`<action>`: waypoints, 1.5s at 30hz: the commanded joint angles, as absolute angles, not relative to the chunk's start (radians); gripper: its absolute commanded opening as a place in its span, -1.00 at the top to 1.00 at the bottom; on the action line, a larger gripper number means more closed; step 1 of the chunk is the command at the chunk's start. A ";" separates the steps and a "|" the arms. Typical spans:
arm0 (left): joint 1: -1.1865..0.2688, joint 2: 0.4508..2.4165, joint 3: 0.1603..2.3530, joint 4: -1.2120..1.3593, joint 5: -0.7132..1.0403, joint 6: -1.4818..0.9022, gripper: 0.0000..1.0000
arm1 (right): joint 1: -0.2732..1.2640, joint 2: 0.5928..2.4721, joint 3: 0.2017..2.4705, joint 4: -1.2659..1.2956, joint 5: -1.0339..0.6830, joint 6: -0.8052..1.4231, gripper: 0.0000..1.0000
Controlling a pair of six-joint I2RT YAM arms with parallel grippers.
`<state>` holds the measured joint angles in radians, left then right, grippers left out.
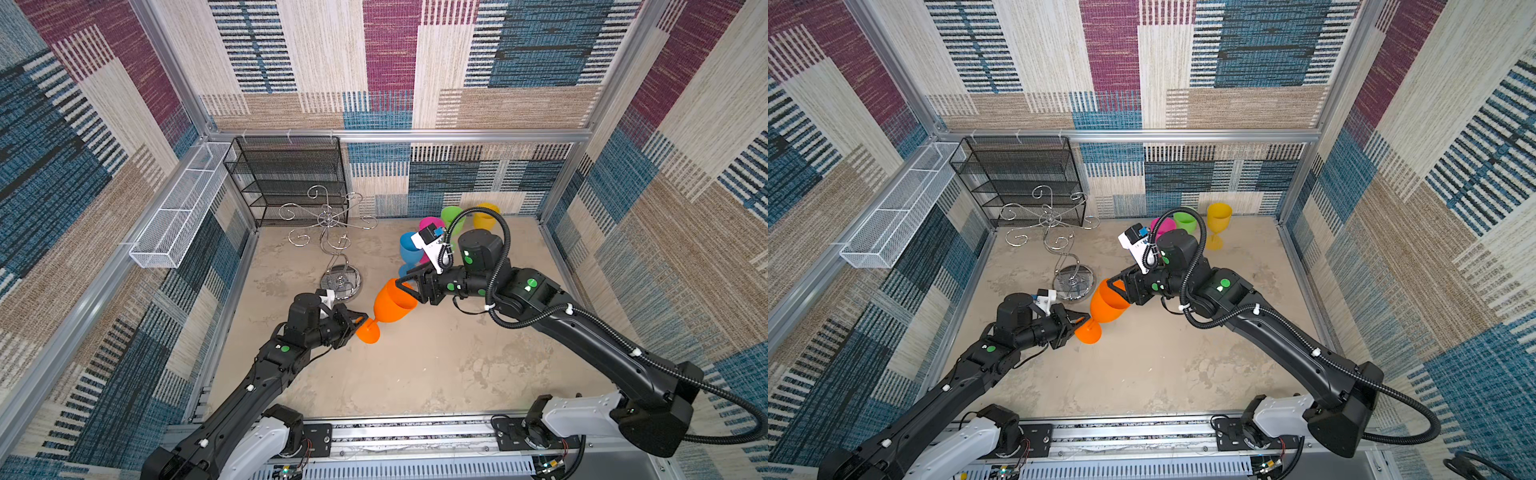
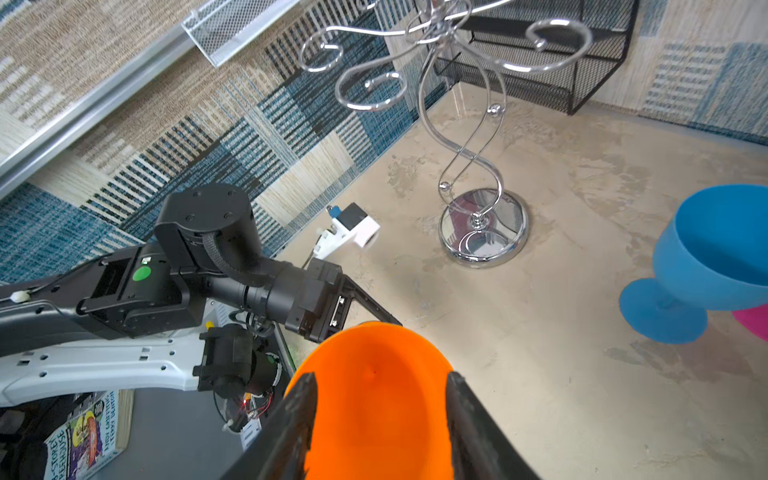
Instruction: Take the wine glass off the wine glass rack
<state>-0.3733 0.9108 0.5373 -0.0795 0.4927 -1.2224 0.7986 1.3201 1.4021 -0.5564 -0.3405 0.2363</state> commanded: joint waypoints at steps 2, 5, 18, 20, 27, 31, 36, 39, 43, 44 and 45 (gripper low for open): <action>-0.372 0.916 0.549 -0.066 0.486 -1.194 1.00 | 0.825 1.349 1.428 -0.574 -0.327 0.208 -0.03; -0.372 0.914 0.552 -0.067 0.487 -1.190 1.00 | 0.839 1.371 1.438 -0.580 -0.315 0.199 -0.02; -0.373 0.914 0.554 -0.076 0.486 -1.186 1.00 | 0.887 1.417 1.462 -0.589 -0.308 0.176 0.09; -0.373 0.916 0.554 -0.077 0.488 -1.184 1.00 | 0.889 1.416 1.464 -0.592 -0.289 0.176 0.10; -0.372 0.917 0.558 -0.080 0.487 -1.181 1.00 | 0.889 1.382 1.480 -0.610 -0.200 0.174 0.17; -0.372 0.918 0.558 -0.084 0.486 -1.177 1.00 | 0.888 1.353 1.489 -0.627 -0.152 0.169 0.16; -0.372 0.920 0.555 -0.085 0.482 -1.173 1.00 | 0.888 1.318 1.506 -0.649 -0.121 0.170 0.15; -0.372 0.925 0.554 -0.083 0.479 -1.172 1.00 | 0.890 1.310 1.511 -0.657 -0.136 0.176 0.15; -0.373 0.931 0.554 -0.083 0.474 -1.169 1.00 | 0.892 1.313 1.492 -0.656 -0.181 0.187 0.16; -0.372 0.933 0.555 -0.084 0.473 -1.168 1.00 | 0.896 1.316 1.487 -0.654 -0.190 0.189 0.15; -0.371 0.934 0.555 -0.084 0.471 -1.167 1.00 | 0.901 1.318 1.483 -0.652 -0.197 0.188 0.15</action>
<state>-0.3733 0.9310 0.5503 -0.0834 0.4770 -1.1969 0.8909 1.3144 1.4918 -0.6518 -0.1619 0.1791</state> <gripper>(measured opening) 0.082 0.424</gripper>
